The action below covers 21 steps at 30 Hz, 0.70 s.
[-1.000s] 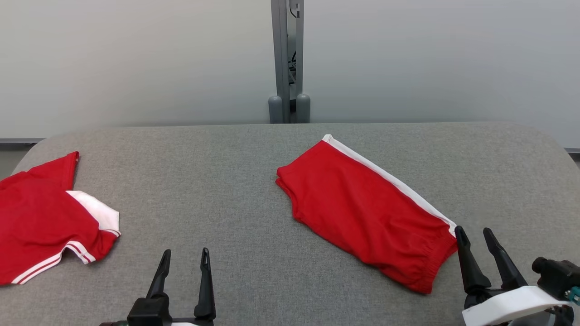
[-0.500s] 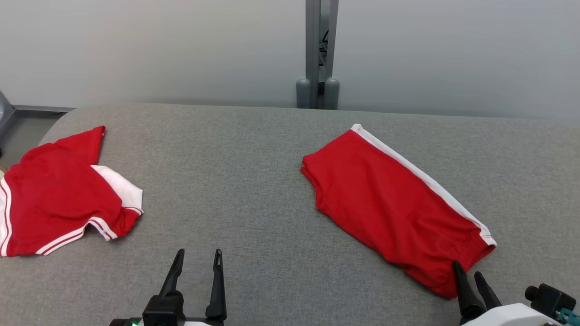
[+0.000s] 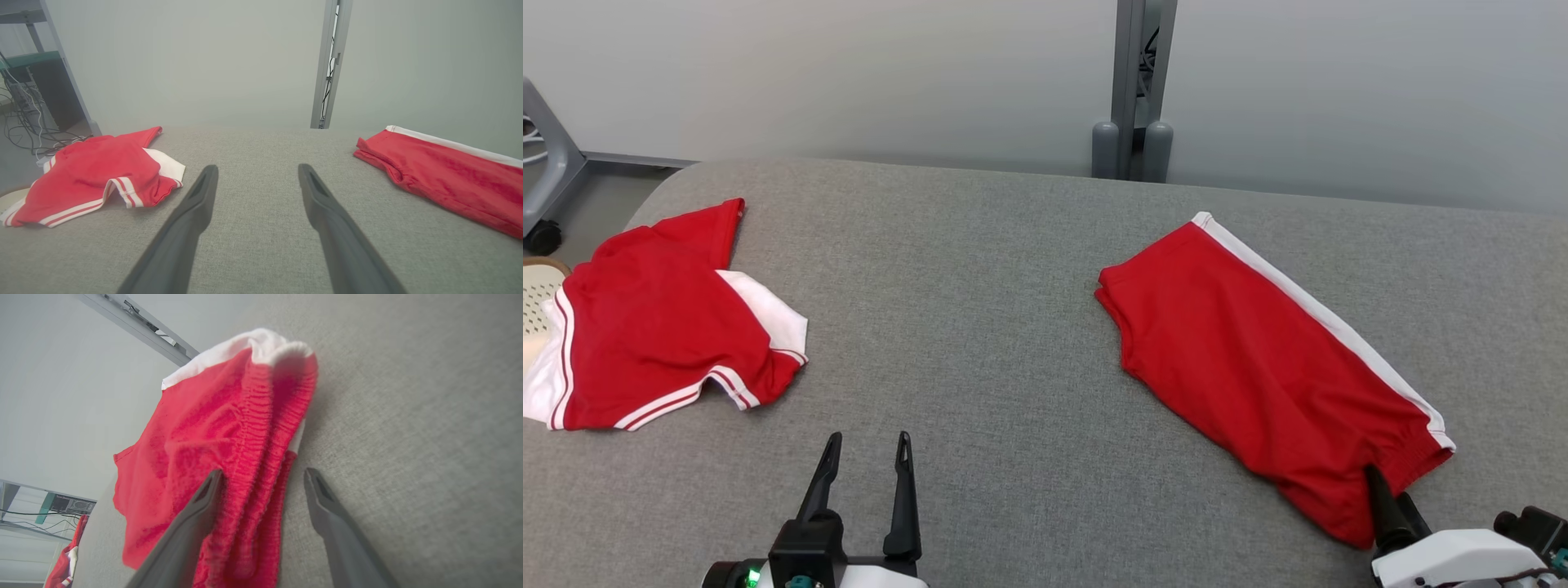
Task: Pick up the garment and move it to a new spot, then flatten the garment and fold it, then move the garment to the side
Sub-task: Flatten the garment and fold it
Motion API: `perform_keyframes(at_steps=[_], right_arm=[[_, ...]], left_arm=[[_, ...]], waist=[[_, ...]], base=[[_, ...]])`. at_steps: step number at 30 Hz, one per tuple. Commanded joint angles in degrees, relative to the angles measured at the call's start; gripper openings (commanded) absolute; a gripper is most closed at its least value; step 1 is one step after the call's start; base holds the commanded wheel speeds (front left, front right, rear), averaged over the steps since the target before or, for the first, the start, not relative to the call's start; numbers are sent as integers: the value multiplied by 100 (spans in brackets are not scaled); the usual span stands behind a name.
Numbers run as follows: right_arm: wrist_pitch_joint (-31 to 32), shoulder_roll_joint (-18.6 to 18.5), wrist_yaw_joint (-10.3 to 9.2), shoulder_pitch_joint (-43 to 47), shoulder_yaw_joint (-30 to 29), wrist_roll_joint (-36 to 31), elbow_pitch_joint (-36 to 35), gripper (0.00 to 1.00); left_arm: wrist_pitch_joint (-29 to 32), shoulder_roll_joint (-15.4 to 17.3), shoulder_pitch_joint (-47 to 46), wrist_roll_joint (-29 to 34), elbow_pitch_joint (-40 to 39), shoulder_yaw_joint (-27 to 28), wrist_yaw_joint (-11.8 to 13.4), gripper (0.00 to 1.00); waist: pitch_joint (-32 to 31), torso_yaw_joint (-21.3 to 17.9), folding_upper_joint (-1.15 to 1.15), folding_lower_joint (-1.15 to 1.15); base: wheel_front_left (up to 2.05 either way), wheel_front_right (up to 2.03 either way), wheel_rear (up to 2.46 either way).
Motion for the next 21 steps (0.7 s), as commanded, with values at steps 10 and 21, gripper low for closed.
perform_keyframes(at_steps=[10, 21], right_arm=[[239, 223, 8, -134, 438, 664, 47, 100], [141, 80, 8, -280, 740, 1046, -17, 36]], left_arm=[[-20, 21, -135, 370, 42, -86, -83, 100], [-20, 18, -89, 398, 31, -26, -103, 100]], waist=[[49, -37, 0, 0], [2, -18, 0, 0]], base=[[0, 0, 0], [0, 0, 0]])
